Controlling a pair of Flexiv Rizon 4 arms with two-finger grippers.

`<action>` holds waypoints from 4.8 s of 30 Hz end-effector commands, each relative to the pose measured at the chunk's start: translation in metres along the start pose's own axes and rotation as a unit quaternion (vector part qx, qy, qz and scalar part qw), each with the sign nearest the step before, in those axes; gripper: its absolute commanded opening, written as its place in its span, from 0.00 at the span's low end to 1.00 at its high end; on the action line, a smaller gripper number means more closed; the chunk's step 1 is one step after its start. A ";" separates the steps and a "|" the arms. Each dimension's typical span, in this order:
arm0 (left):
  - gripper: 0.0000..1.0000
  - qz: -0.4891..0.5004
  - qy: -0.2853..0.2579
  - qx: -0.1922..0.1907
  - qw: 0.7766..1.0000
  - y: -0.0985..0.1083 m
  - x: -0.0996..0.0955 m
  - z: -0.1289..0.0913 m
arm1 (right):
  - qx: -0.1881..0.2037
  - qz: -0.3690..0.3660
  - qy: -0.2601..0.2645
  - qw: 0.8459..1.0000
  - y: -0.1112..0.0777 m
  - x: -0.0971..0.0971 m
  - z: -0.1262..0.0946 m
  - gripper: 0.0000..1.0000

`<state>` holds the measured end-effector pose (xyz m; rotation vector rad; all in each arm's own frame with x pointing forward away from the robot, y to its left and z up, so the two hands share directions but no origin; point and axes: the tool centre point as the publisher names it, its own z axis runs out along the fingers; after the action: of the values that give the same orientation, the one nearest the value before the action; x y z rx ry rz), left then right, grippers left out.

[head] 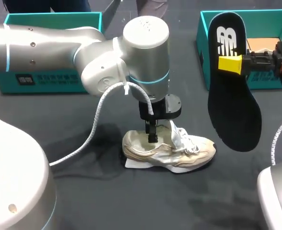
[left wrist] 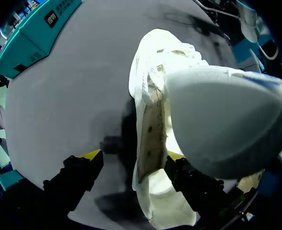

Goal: Take the shoe out of the shoebox, open the shoe tongue, remove and reinsert the insole, then place the shoe into the shoebox

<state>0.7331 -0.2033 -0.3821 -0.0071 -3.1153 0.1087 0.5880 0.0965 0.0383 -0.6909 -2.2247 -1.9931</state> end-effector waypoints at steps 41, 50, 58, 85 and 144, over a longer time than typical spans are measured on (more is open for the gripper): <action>0.00 0.289 0.030 0.011 0.957 0.007 0.003 -0.064 | 0.000 0.001 -0.005 1.000 0.002 0.005 0.007 0.00; 0.00 0.390 -0.005 -0.001 0.921 0.011 0.008 -0.076 | 0.000 0.001 -0.005 1.000 0.002 0.005 0.007 0.00; 0.00 0.390 -0.005 -0.001 0.921 0.011 0.008 -0.076 | 0.000 0.001 -0.005 1.000 0.002 0.005 0.007 0.00; 0.00 0.622 -0.009 -0.008 0.783 0.002 0.009 -0.091 | 0.000 0.001 -0.005 1.000 0.002 0.005 0.007 0.00; 0.00 0.705 0.073 -0.034 0.704 -0.031 0.012 0.013 | 0.000 0.001 -0.005 1.000 0.002 0.005 0.007 0.00</action>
<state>0.7215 -0.2318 -0.3905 -2.1501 -2.1316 0.0079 0.5866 0.0986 0.0387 -0.6948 -2.2248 -1.9955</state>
